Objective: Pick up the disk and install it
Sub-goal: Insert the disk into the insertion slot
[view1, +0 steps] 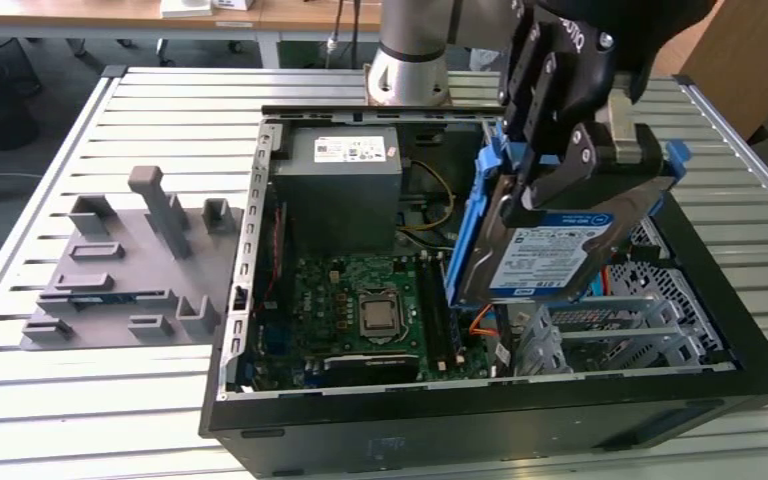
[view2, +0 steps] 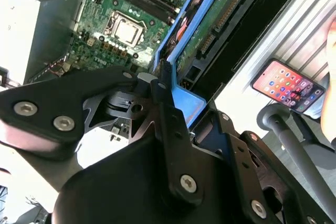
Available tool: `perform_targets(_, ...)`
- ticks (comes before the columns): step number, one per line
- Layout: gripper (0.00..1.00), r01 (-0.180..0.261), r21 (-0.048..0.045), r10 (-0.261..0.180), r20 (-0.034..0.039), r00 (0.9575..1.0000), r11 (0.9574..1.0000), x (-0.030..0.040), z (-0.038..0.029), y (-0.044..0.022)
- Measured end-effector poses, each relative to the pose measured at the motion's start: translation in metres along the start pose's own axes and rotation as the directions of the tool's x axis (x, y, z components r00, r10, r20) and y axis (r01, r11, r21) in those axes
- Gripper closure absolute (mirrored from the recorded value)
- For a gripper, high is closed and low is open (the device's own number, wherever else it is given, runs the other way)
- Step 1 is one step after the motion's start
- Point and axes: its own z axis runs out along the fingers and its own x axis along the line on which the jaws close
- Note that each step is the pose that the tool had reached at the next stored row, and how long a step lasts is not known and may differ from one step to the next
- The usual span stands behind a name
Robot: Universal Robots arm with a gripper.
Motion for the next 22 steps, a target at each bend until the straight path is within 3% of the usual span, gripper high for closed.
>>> perform_targets(11, 0.64, 0.000, -0.0018, 0.000, -0.0003, 1.0000, 1.0000, -0.0013, 0.0033, -0.0326)
perform_targets(18, 0.64, 0.000, -0.0018, 0.000, -0.0002, 1.0000, 1.0000, -0.0011, 0.0036, -0.0340)
perform_targets(22, 0.64, 0.000, -0.0018, 0.000, -0.0002, 1.0000, 1.0000, 0.0044, 0.0036, -0.0342)
